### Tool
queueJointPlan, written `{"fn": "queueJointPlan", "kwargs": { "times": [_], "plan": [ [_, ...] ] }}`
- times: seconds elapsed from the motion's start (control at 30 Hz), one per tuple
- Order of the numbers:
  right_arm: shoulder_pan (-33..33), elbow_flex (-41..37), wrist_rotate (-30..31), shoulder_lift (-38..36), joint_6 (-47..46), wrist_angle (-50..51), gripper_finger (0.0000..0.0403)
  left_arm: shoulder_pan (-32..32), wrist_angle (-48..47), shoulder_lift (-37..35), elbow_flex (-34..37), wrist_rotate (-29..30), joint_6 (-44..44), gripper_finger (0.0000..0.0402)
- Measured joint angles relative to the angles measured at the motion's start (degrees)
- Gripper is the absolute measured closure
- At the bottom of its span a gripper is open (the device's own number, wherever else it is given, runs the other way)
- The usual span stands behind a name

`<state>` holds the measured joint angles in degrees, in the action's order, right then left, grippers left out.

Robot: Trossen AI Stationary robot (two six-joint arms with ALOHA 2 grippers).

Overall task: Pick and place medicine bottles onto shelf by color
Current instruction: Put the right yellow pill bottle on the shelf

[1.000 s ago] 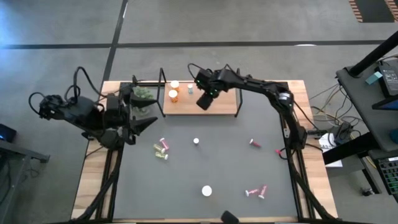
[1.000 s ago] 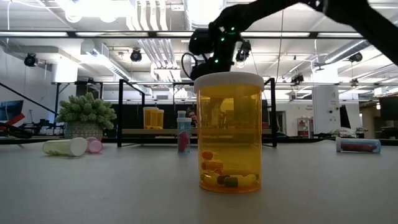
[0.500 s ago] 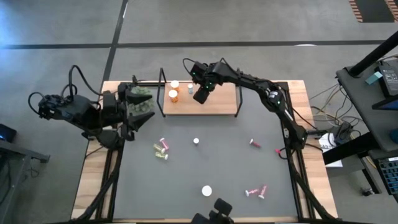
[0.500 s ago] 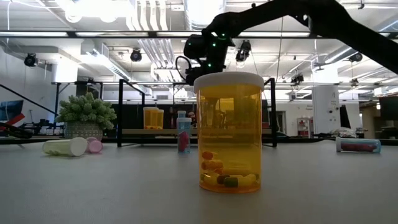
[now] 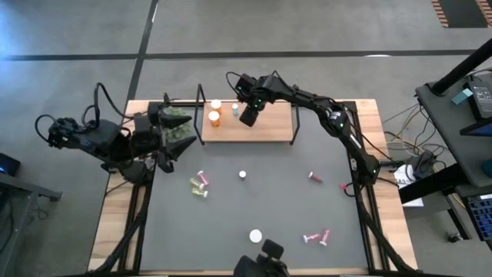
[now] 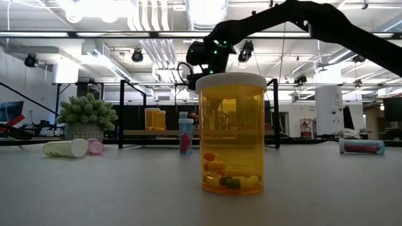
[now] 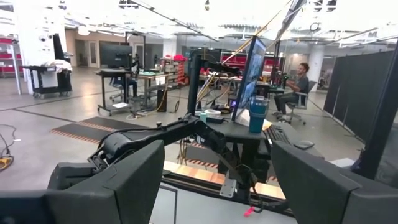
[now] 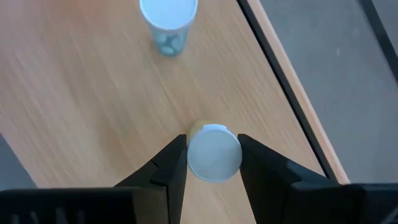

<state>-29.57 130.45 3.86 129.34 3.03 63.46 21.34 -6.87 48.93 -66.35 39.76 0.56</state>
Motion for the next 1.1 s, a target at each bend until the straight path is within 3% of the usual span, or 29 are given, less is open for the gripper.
{"fn": "queueJointPlan", "kwargs": {
  "times": [0.53,0.7,1.1],
  "plan": [
    [-1.91,0.0,-0.02,0.13,-0.68,-2.84,0.0278,-0.28,0.35,0.11,-0.02,0.09,0.21,0.0123],
    [-1.91,-0.02,-4.35,0.13,-1.42,-2.93,0.0282,-0.35,0.35,0.06,-0.02,0.23,0.22,0.0123],
    [-2.09,-0.09,-3.87,0.13,-1.49,-5.18,0.0279,-0.35,0.35,0.06,-0.02,0.22,0.15,0.0123]
  ]
}}
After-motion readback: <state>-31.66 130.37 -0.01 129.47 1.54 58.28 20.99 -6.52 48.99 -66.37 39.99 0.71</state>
